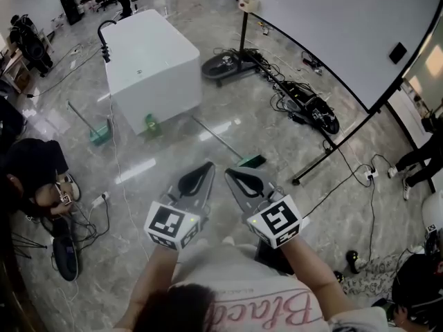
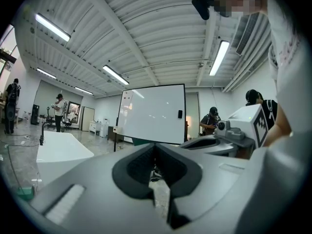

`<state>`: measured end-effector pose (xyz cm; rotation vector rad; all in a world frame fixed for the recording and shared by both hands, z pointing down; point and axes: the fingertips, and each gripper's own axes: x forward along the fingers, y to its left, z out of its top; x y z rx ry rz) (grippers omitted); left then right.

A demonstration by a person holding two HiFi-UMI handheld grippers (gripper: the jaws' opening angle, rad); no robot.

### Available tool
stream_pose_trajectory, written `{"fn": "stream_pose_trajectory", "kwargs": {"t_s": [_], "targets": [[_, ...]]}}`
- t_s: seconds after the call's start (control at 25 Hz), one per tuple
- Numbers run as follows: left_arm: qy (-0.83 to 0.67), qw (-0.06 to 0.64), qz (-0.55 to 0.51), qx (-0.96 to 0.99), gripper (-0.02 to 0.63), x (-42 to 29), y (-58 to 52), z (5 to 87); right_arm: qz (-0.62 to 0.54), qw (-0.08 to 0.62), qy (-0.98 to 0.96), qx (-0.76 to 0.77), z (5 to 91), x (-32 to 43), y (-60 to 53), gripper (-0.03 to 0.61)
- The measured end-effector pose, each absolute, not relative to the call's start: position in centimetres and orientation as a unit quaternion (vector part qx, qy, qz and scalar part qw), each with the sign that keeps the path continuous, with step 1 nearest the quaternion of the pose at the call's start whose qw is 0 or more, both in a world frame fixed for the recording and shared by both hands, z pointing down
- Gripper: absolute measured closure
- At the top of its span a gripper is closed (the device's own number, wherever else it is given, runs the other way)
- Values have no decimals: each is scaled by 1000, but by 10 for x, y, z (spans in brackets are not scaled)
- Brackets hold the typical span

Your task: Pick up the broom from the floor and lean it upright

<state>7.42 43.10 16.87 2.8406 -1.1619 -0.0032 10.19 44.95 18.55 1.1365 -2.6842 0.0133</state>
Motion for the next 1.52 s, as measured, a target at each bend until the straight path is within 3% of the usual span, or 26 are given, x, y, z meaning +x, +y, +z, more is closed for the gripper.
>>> {"fn": "stream_pose_trajectory", "kwargs": {"t_s": [0.76,1.52], "targets": [[-431,55,17,900,614,62,411,188,40,127,-921,367,213,118,434,577],[-408,93,35,908,614,11,229,228,69,153,-907,387,242,66,243,577]]}}
